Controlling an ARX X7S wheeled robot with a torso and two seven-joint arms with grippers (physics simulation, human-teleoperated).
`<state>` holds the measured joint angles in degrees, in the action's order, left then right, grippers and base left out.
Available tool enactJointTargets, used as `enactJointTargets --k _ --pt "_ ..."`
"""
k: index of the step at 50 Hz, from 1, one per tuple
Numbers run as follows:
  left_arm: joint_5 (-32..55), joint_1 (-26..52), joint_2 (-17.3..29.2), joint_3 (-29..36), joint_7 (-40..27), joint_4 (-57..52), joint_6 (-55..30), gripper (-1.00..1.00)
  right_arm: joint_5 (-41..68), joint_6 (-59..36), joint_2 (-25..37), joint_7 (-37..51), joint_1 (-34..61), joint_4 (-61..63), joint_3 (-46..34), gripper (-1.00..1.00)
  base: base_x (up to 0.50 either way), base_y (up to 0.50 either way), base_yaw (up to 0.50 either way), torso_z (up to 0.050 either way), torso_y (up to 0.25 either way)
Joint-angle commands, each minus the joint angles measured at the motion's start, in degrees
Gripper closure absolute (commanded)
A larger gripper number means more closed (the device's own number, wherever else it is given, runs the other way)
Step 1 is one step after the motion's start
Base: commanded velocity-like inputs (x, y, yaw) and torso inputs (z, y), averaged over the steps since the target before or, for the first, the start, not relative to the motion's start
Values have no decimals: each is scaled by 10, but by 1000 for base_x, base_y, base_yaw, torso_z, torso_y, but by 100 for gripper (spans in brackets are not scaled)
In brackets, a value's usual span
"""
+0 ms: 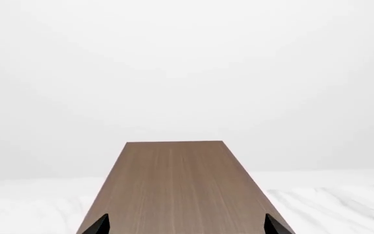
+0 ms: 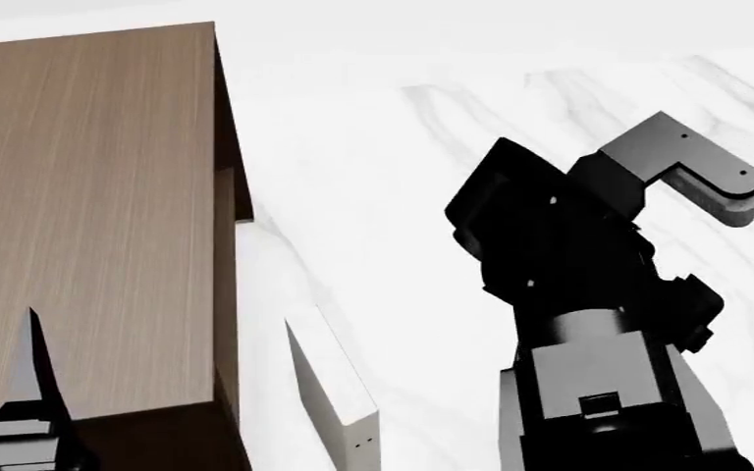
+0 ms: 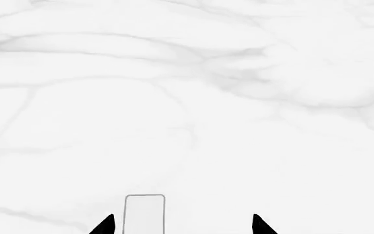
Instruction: Pick up the book in the middle and place it on the cabinet shelf.
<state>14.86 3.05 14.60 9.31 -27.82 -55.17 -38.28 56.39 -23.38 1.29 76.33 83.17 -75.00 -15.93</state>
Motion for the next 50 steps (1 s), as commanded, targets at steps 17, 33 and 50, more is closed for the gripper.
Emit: enactJointTargets --k 17,33,50 --pt "11 1 -2 -8 3 -1 9 -100 -69 -60 -12 -91 -15 0 95 -100 0 0 0 0 0" --pt "15 0 4 -10 -2 4 15 -100 -201 -82 -12 -166 -35 0 220 -100 0 0 0 0 0" --pt "17 -1 9 -4 -8 8 21 -100 -297 -82 -12 -206 -58 0 306 -100 0 0 0 0 0"
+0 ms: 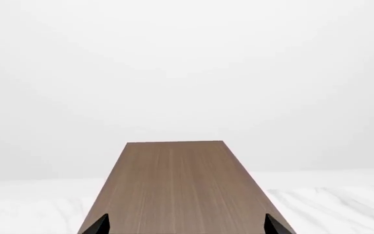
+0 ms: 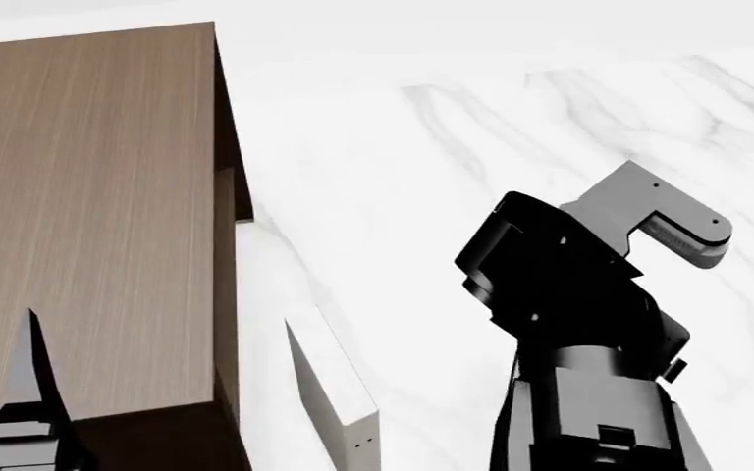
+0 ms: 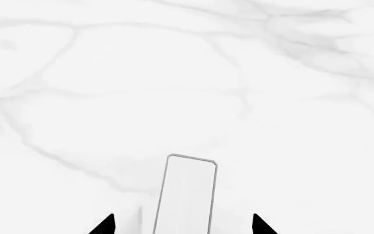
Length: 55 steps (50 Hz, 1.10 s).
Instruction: Pick up the book in the middle and place it on the cabinet shelf.
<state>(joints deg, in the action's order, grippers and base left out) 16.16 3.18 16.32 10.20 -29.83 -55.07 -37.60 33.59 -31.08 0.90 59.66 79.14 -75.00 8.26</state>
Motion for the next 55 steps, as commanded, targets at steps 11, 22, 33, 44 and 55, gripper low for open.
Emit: enactJointTargets --k 11,22,33,44,55 --pt "9 -2 -5 -16 8 8 15 -100 -45 -9 -9 -48 -22 0 3 -100 0 0 0 0 0" --pt "7 2 -2 -9 4 8 14 -100 24 1 -9 -53 -26 0 -74 100 0 0 0 0 0" --pt "14 3 2 -11 2 6 16 -100 92 230 -8 -129 -50 2 -240 100 0 0 0 0 0" --pt "19 1 2 -9 0 12 24 -100 65 287 27 -140 -95 189 -277 100 0 0 0 0 0" --pt "14 1 6 1 -6 17 29 -100 77 441 12 -157 -118 309 -248 100 0 0 0 0 0"
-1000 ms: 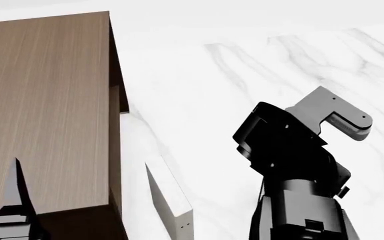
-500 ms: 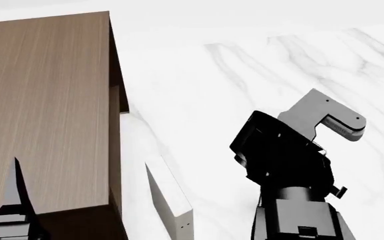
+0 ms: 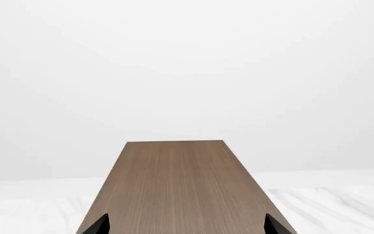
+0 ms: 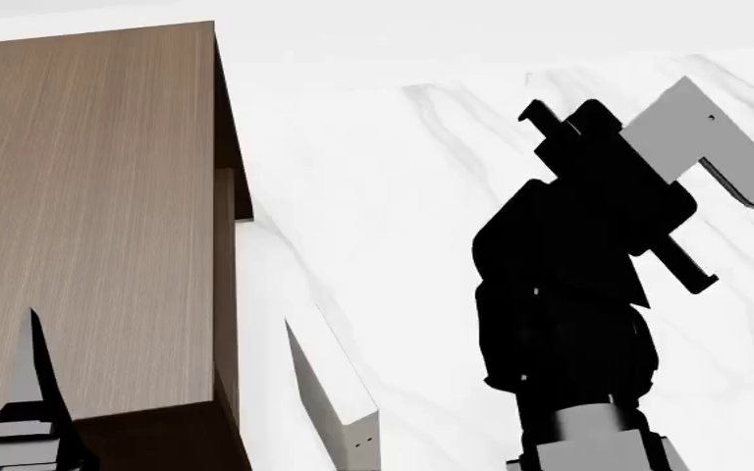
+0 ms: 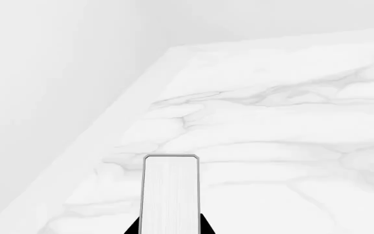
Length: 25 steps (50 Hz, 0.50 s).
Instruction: Pick up the book in the middle and place it on the cabinet shelf.
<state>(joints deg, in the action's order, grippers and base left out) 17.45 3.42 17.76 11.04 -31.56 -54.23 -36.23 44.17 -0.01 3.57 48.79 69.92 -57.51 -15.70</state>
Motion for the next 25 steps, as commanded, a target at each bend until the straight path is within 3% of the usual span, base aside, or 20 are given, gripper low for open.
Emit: enactJointTargets --k 1,9,14,18,21,25 --pt "2 -1 -8 -8 11 9 16 -100 -22 139 -17 -55 -28 140 -5 100 0 0 0 0 0" --pt "11 -1 -2 -18 4 -3 9 -100 125 164 -33 -193 -36 230 -1 100 0 0 0 0 2" --pt "10 0 -1 -12 0 -2 10 -100 207 170 -31 -232 -33 267 -16 100 0 0 0 0 2" --pt "9 2 0 -7 -1 3 12 -100 279 139 -28 -253 -33 287 -21 100 0 0 0 0 0" --pt "8 3 2 -2 -2 3 13 -100 395 72 -27 -284 -34 317 -2 100 0 0 0 0 3" --pt "9 4 4 -1 -4 3 11 -100 433 43 -26 -294 -30 341 -20 100 0 0 0 0 3"
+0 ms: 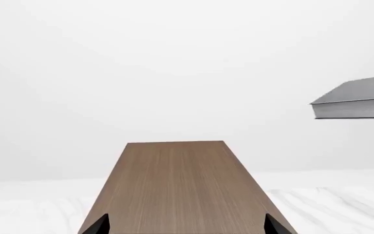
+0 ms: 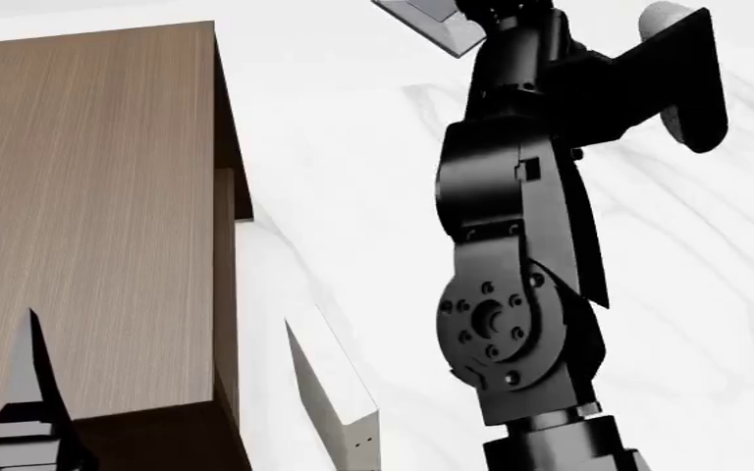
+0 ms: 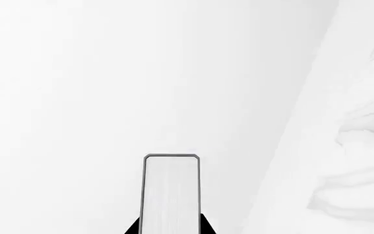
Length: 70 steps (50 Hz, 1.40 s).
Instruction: Pick up the book in the middle and place it on the cabinet shelf.
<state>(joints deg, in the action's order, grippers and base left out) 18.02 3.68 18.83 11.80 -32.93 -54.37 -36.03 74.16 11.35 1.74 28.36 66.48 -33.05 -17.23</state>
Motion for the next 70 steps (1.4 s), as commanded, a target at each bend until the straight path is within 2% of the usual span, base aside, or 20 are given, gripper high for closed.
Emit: enactJointTargets --k 1,8,10,25,40,70 --pt "3 2 -6 -7 10 5 10 -100 148 -83 -7 -90 6 96 -7 100 0 0 0 0 0" --pt "3 2 -3 -4 8 11 14 -100 213 -193 3 -33 38 83 -56 100 0 0 0 0 1" --pt "4 3 -3 -3 8 9 13 -100 216 -193 -2 -1 41 83 -62 100 0 0 0 0 0" --pt "15 1 7 -15 4 11 19 -100 274 -229 -12 61 68 151 -129 100 0 0 0 0 1" --pt "13 -1 10 -6 -4 13 24 -100 346 -209 -7 84 75 214 -207 100 0 0 0 0 1" --pt "26 2 19 -8 -13 21 27 -100 399 -169 -3 64 79 186 -320 100 0 0 0 1 1"
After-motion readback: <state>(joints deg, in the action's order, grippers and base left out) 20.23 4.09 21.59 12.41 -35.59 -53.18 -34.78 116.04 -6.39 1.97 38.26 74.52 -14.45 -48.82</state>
